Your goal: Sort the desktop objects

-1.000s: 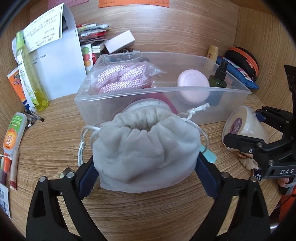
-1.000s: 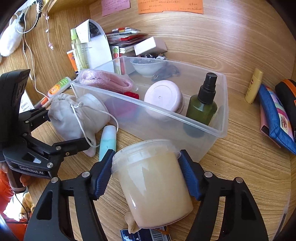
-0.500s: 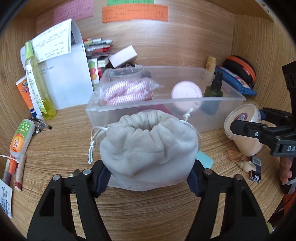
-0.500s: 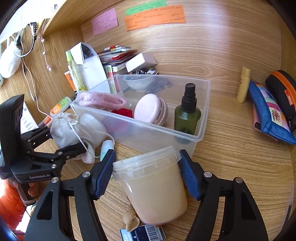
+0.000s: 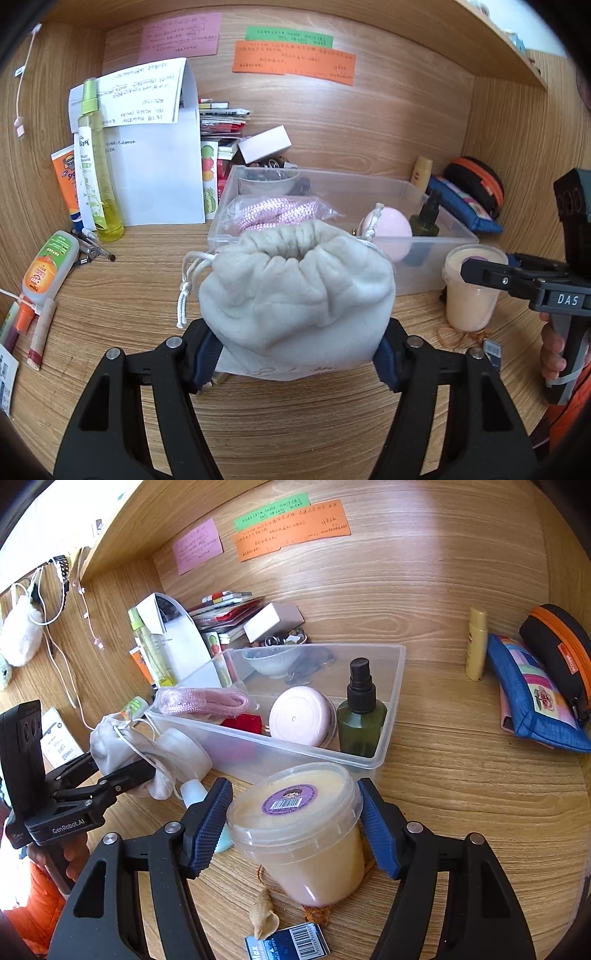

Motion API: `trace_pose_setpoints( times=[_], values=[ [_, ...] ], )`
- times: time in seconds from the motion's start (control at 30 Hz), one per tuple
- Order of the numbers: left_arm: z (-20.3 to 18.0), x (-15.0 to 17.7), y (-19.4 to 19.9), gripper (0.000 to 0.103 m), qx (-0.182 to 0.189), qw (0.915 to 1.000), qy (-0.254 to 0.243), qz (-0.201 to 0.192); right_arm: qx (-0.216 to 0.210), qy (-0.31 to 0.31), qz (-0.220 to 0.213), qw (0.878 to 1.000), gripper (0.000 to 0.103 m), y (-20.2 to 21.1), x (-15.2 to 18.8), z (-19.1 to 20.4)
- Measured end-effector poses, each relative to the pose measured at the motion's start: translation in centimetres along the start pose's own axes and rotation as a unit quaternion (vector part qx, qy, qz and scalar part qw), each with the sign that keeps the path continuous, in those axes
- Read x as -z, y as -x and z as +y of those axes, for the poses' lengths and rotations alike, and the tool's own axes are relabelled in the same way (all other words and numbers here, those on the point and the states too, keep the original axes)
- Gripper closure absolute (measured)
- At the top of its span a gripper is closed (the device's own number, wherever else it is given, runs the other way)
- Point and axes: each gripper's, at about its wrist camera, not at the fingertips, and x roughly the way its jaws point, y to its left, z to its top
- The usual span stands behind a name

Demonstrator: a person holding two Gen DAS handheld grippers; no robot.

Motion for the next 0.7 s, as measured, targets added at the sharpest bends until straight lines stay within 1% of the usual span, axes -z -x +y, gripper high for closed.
trace_pose_setpoints(
  times=[0.13,0.33,0.53,0.7],
  values=[
    [0.0,0.0,0.1,0.035,0.000,1.0000,0.000,-0.002,-0.006,-0.005,0.000,1.000,0.038,0.1,0.0,-0.1],
    [0.0,0.0,0.4,0.035,0.003,1.0000,0.001,-0.007,0.004,0.008,0.001,1.000,0.038,0.0,0.2,0.4],
    [0.1,0.1,0.9,0.035,0.010,0.9998,0.010,-0.011,-0.017,-0.001,-0.011,1.000,0.038,1.3,0.6,0.6],
    [-0.3,0.1,1.4,0.035,0.011,0.9998,0.011,-0.013,-0.015,0.015,-0.012,1.000,0.038,1.9,0.5,1.8]
  ],
)
